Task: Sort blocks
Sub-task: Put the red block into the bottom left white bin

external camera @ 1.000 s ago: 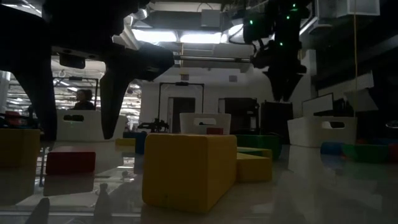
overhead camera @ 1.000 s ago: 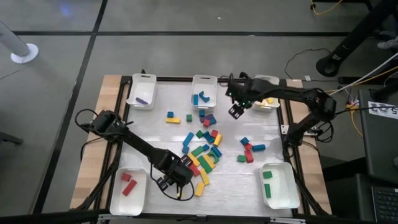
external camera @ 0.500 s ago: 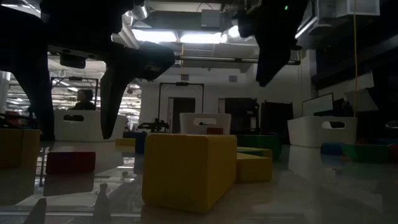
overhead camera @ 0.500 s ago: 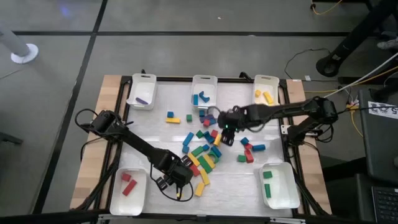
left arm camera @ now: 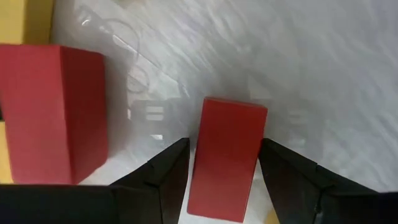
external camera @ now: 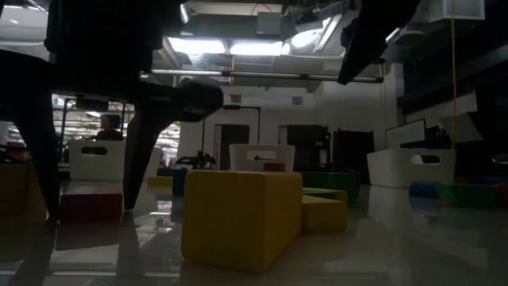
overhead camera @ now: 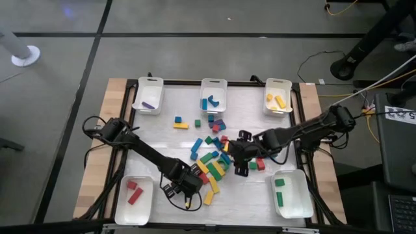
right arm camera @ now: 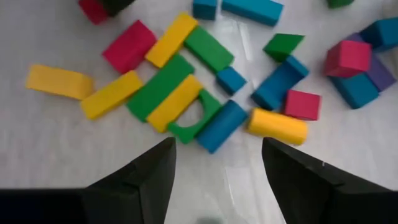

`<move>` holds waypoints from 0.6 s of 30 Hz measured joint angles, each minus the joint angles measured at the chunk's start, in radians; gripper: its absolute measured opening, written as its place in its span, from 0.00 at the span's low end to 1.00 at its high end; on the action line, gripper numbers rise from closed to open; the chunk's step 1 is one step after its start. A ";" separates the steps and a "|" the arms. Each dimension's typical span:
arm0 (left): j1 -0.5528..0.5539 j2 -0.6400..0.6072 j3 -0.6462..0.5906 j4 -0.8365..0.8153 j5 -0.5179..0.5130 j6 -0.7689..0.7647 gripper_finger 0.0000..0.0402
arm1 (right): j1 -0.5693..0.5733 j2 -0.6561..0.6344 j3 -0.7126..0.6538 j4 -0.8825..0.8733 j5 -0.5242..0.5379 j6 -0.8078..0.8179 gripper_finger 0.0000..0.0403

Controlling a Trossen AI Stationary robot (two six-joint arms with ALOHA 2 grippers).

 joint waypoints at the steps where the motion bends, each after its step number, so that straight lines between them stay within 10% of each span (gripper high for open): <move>1: 0.000 0.000 0.000 -0.001 0.000 0.000 0.46 | 0.010 0.000 0.000 0.008 0.000 0.009 0.59; 18: 0.000 -0.048 -0.004 -0.015 -0.019 -0.020 0.28 | 0.115 0.000 0.000 0.136 0.111 0.032 0.59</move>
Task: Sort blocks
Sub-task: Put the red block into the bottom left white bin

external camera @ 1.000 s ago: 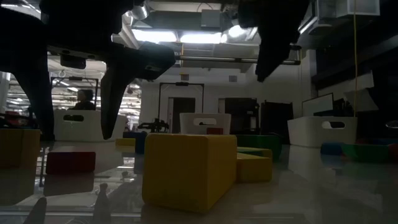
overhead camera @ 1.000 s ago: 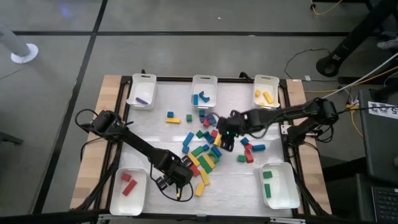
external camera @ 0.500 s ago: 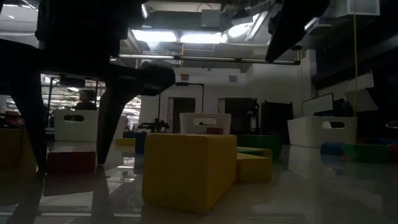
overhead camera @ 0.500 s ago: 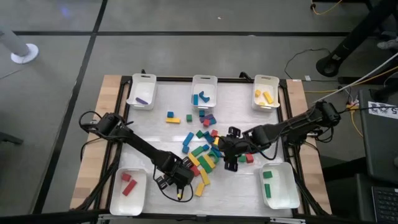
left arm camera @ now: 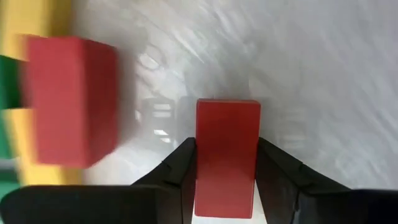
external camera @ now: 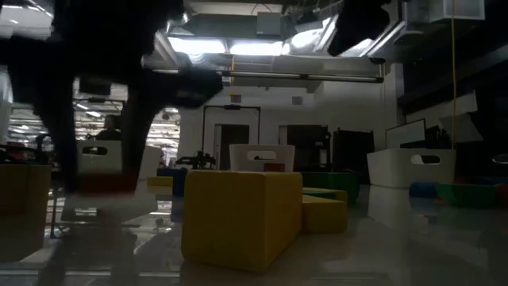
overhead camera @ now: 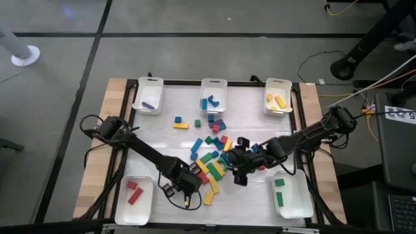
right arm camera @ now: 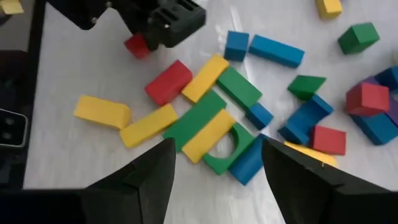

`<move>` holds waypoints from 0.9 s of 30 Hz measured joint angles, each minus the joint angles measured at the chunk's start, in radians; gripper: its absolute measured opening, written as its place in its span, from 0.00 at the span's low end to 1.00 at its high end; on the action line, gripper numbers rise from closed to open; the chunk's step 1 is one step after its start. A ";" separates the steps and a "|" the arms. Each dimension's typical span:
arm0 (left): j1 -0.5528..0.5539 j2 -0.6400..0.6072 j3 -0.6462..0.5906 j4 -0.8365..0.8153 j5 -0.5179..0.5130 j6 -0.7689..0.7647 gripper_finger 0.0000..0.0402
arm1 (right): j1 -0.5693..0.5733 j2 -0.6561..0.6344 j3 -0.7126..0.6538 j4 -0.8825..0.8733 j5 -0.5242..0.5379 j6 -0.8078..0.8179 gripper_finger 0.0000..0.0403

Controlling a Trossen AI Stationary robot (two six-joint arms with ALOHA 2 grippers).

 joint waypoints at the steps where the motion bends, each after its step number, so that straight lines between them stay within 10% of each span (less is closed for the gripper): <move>1: 0.000 -0.013 0.001 -0.001 -0.001 -0.007 0.28 | 0.002 0.000 -0.004 0.016 0.000 -0.001 0.59; 11: -0.001 -0.178 0.002 -0.103 0.000 -0.233 0.29 | 0.010 0.000 -0.095 0.226 -0.059 -0.115 0.59; 27: -0.091 -0.499 0.003 -0.401 0.140 -1.135 0.30 | 0.010 0.143 -0.168 0.664 -0.275 -0.607 0.59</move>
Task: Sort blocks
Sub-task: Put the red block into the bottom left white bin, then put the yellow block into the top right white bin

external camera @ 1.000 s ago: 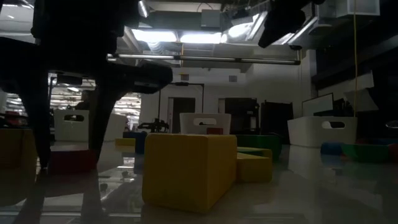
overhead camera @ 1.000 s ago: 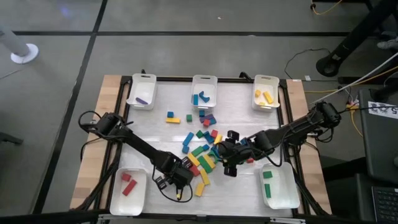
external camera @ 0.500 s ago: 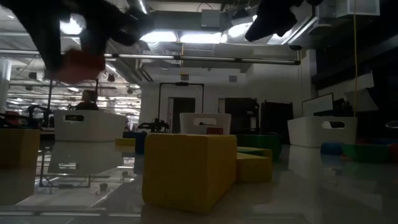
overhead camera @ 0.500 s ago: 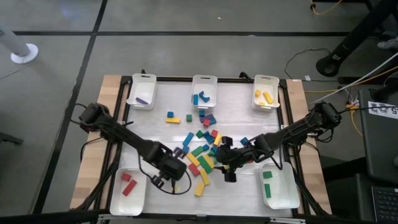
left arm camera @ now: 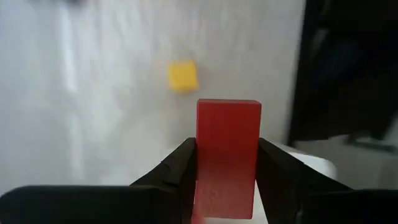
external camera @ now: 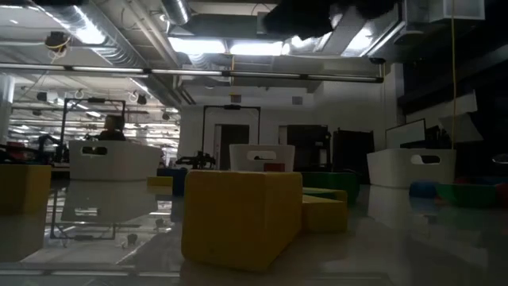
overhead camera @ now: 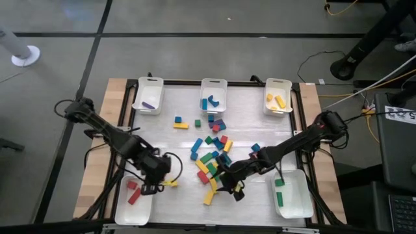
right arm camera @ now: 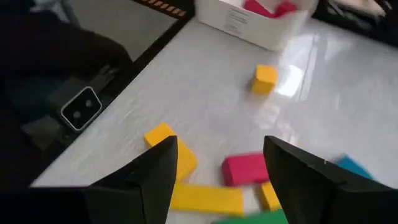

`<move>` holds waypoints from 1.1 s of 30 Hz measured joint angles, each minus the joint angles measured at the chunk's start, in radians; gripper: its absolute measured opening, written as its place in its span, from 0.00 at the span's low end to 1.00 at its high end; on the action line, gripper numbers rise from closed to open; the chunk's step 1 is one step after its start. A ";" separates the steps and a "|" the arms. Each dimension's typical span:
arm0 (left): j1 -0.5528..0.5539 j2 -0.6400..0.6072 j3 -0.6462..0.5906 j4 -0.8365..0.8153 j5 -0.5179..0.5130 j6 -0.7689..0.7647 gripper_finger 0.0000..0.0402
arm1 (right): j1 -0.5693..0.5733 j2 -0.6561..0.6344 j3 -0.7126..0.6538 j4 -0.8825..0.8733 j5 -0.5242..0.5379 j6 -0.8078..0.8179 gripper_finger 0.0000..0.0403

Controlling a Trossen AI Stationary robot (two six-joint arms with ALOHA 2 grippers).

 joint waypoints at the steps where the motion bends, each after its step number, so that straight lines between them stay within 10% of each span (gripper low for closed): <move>1: -0.012 -0.010 0.000 -0.001 0.027 -0.068 0.30 | 0.000 0.017 0.000 0.009 -0.006 -0.025 0.59; 18: -0.346 0.006 0.000 -0.007 0.073 -0.916 0.32 | 0.000 0.200 0.000 0.106 -0.121 -0.130 0.59; 33: -0.401 0.164 0.000 -0.010 0.070 -0.942 0.50 | 0.000 0.269 0.022 0.208 -0.178 -0.131 0.59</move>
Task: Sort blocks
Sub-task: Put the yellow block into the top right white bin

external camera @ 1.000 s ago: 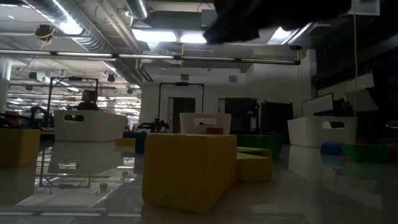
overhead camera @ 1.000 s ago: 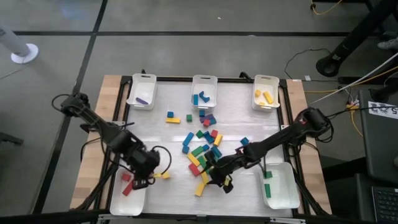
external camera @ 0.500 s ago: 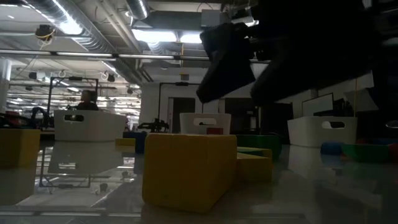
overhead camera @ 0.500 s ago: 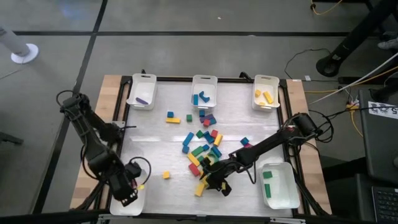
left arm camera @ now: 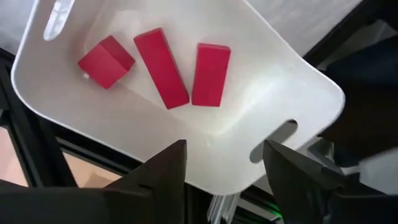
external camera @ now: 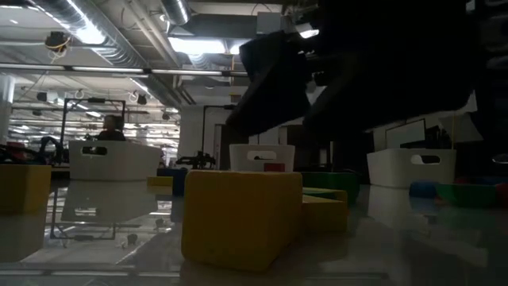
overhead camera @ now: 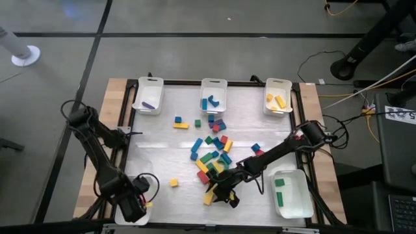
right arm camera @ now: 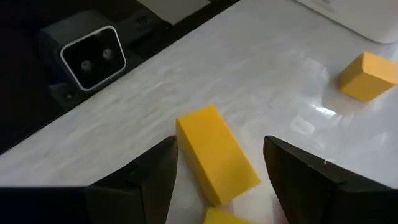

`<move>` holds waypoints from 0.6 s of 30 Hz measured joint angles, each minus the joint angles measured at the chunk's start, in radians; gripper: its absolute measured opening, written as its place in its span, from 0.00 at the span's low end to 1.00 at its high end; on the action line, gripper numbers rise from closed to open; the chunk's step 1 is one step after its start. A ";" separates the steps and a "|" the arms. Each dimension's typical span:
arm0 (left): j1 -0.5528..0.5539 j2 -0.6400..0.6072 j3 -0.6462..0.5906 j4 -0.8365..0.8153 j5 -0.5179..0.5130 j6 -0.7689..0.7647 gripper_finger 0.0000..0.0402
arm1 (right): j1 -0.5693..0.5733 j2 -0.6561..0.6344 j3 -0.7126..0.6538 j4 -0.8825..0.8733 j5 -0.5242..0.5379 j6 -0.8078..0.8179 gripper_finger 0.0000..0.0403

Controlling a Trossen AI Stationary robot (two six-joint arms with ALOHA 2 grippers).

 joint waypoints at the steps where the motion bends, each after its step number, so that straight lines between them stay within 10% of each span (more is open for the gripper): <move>1: 0.000 0.008 0.000 0.001 0.000 0.000 0.50 | 0.000 0.003 0.000 -0.002 -0.001 -0.003 0.59; 18: 0.002 0.017 0.000 0.005 0.002 0.003 0.51 | -0.001 0.050 0.002 0.010 0.003 -0.056 0.59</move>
